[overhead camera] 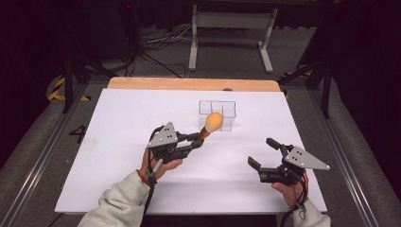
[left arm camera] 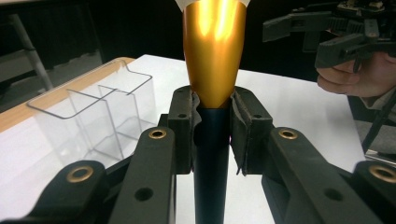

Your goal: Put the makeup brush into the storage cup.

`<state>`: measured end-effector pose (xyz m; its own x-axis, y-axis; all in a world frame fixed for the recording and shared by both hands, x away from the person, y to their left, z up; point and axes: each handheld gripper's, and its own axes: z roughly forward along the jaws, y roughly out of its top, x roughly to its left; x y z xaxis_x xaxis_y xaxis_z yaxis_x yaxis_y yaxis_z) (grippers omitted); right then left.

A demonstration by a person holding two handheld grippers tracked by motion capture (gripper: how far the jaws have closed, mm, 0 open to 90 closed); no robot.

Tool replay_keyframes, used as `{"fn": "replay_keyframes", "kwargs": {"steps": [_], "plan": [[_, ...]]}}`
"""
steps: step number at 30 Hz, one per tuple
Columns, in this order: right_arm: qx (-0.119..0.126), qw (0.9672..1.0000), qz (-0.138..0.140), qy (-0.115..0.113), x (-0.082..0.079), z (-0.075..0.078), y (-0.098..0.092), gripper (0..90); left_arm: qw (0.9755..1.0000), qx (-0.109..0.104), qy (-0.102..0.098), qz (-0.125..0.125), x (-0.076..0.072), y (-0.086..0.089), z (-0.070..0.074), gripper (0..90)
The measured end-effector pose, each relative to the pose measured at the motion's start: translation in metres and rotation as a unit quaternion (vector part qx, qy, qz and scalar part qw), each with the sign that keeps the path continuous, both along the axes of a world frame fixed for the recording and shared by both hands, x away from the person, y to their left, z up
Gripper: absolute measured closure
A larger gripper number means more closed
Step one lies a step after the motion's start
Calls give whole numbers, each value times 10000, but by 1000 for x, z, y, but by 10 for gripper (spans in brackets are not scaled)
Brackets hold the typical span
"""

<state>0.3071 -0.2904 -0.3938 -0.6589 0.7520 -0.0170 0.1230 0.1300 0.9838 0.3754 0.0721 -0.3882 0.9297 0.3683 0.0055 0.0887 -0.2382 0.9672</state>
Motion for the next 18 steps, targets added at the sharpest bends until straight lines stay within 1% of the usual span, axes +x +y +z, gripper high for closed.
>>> {"fn": "replay_keyframes", "kwargs": {"steps": [1, 2, 3, 5, 6, 7, 8, 9, 10, 11, 13, 16, 17, 18], "plan": [[58, 10000, 60, 11, 0, 2, 3, 90, 10000, -22, 26, -31, 0, -1, 0, 723], [132, 9998, 117, 17, 0, 3, 5, 99, 10000, -24, -7, -45, 0, -2, -1, 723], [195, 9997, 175, 35, 1, 5, 7, 103, 10000, -67, -14, -45, -1, -3, -1, 723], [380, 9985, 388, 60, 1, 7, 14, 129, 9998, -213, -13, -53, -2, -5, -2, 723], [410, 9983, 410, 84, 2, 7, 17, 129, 9998, -213, -13, -53, -2, -5, -2, 723], [410, 9983, 410, 84, 2, 7, 17, 129, 9998, -216, -23, -46, -3, -6, -2, 723], [438, 9978, 486, 110, 2, 8, 20, 129, 9997, -228, -31, -51, -3, -7, -2, 723], [446, 9975, 527, 123, 3, 9, 24, 129, 9997, -231, -23, -98, -3, -7, -2, 723], [428, 9975, 545, 131, 4, 9, 29, 129, 9997, -228, -49, -94, -3, -8, -3, 723], [423, 9973, 583, 132, 5, 9, 31, 129, 9997, -240, -6, -109, -4, -9, -3, 723], [422, 9973, 572, 162, 6, 9, 35, 130, 9996, -247, 3, -136, -5, -10, -4, 723], [416, 9972, 593, 202, 10, 8, 43, 132, 9996, -190, -25, -199, -6, -14, -5, 723], [410, 9971, 612, 208, 11, 7, 45, 133, 9996, -191, -6, -203, -7, -15, -5, 723], [399, 9970, 630, 222, 12, 7, 47, 132, 9996, -189, -30, -207, -7, -17, -5, 723]]}}
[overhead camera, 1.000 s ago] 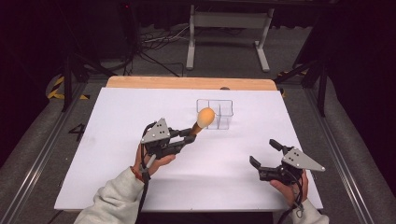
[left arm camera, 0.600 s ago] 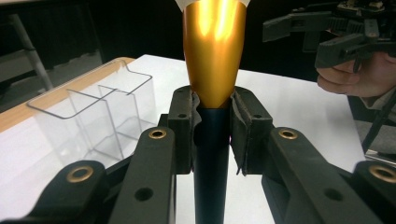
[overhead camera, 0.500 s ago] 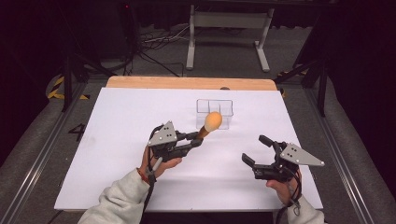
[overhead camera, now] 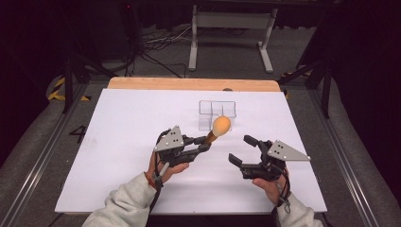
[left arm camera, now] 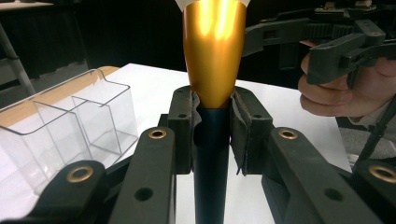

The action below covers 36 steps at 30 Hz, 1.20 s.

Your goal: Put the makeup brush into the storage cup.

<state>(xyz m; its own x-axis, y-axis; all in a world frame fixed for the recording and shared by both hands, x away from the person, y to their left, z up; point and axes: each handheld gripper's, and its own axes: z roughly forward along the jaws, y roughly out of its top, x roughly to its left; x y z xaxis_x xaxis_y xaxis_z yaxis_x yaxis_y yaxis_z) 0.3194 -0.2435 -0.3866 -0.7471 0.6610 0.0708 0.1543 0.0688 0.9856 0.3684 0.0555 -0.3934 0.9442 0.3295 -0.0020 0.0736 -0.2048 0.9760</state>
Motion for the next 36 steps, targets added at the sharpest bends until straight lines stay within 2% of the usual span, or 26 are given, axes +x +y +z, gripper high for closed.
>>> {"fn": "replay_keyframes", "kwargs": {"steps": [15, 28, 32, 36], "plan": [[128, 9998, 162, -3, 5, 2, 21, 200, 9999, 2, -1, -107, -3, -9, -3, 723], [523, 9981, 317, 53, 9, 4, 31, 284, 9999, -18, 23, -136, -3, -13, -5, 723], [621, 9975, 339, 95, 10, 3, 35, 350, 9999, -38, 27, -155, -4, -14, -6, 723], [728, 9967, 351, 41, 9, 4, 36, 470, 9998, -42, 27, -179, -4, -15, -7, 723]]}}
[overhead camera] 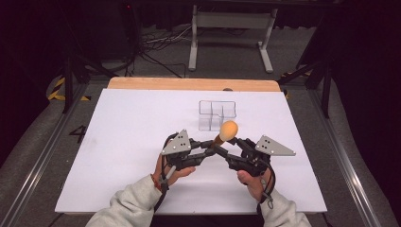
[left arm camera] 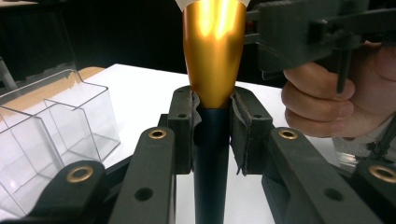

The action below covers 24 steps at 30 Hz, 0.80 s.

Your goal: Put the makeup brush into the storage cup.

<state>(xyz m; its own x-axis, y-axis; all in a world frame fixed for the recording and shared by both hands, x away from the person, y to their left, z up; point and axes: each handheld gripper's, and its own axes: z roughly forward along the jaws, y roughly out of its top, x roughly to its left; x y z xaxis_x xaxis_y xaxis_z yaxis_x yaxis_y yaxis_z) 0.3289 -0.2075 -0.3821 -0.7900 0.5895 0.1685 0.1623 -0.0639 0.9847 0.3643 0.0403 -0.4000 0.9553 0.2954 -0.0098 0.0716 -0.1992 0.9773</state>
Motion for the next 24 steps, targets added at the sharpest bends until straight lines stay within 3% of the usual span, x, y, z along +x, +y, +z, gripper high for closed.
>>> {"fn": "replay_keyframes", "kwargs": {"steps": [3, 6, 19, 24], "plan": [[53, 10000, -22, 31, 1, -1, 1, 576, 10000, -16, 0, -11, 0, 0, 0, 723], [115, 9999, -13, 59, 2, -2, 1, 624, 10000, -41, 24, -9, -1, -1, 0, 723], [-31, 10000, -50, 54, 1, -4, 5, 643, 10000, 8, 38, -66, -2, -5, -3, 722], [-136, 9999, -19, 57, 1, -5, 4, 643, 9998, 193, -103, -9, -4, -6, -4, 714]]}}
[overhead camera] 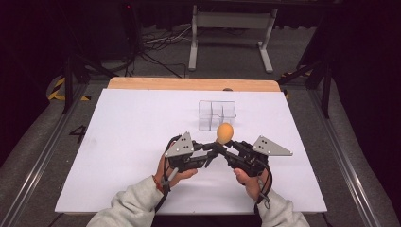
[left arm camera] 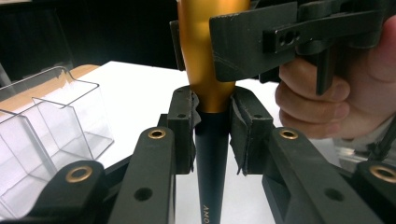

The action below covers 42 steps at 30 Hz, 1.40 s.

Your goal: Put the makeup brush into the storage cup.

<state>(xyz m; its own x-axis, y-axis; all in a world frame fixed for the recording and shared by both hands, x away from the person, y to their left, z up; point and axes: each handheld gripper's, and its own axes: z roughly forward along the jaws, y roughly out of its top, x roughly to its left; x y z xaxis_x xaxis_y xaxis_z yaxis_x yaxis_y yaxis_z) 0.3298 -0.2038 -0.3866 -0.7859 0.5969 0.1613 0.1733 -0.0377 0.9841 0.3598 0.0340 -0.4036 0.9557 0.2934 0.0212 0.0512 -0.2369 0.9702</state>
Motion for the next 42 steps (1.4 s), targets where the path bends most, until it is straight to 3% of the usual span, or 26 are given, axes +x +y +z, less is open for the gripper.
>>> {"fn": "replay_keyframes", "kwargs": {"steps": [6, 11, 12, 19, 20, 21, 22, 25, 29, 31, 35, 38, 42], "plan": [[-198, 9998, -58, -66, -1, 1, -5, 644, 9985, 493, -137, 208, -3, 2, -6, 623], [-384, 9991, -167, -102, -1, 0, -10, 644, 9967, 687, -92, 413, -3, 15, -8, 509], [-502, 9983, -237, -146, -1, 0, -12, 644, 9949, 831, -141, 560, -3, 23, -9, 449], [-709, 9963, -422, -235, -1, 1, -21, 643, 9912, 988, -171, 867, -4, 52, -12, 289], [-756, 9956, -488, -245, -1, 1, -24, 643, 9887, 1087, -214, 1006, -5, 60, -13, 255], [-762, 9955, -508, -242, -1, 1, -25, 643, 9887, 1087, -214, 1006, -5, 60, -13, 253], [-799, 9950, -538, -260, -2, 1, -26, 643, 9871, 1150, -206, 1097, -6, 67, -15, 247], [-874, 9941, -574, -294, -3, 1, -29, 643, 9858, 1186, -162, 1181, -7, 76, -19, 203], [-1002, 9924, -630, -345, -4, 2, -32, 643, 9815, 1209, -132, 1477, -8, 91, -22, 114], [-1038, 9917, -673, -362, -4, 1, -35, 643, 9823, 1031, -91, 1559, -9, 101, -20, 90], [-1070, 9908, -731, -377, -3, 1, -39, 643, 9819, 894, -161, 1661, -12, 117, -19, 53], [-1088, 9902, -780, -398, -3, 1, -44, 643, 9816, 933, -272, 1642, -16, 130, -20, 25], [-1092, 9896, -851, -397, -3, 1, -49, 643, 9783, 905, -164, 1855, -17, 147, -24, 25]]}}
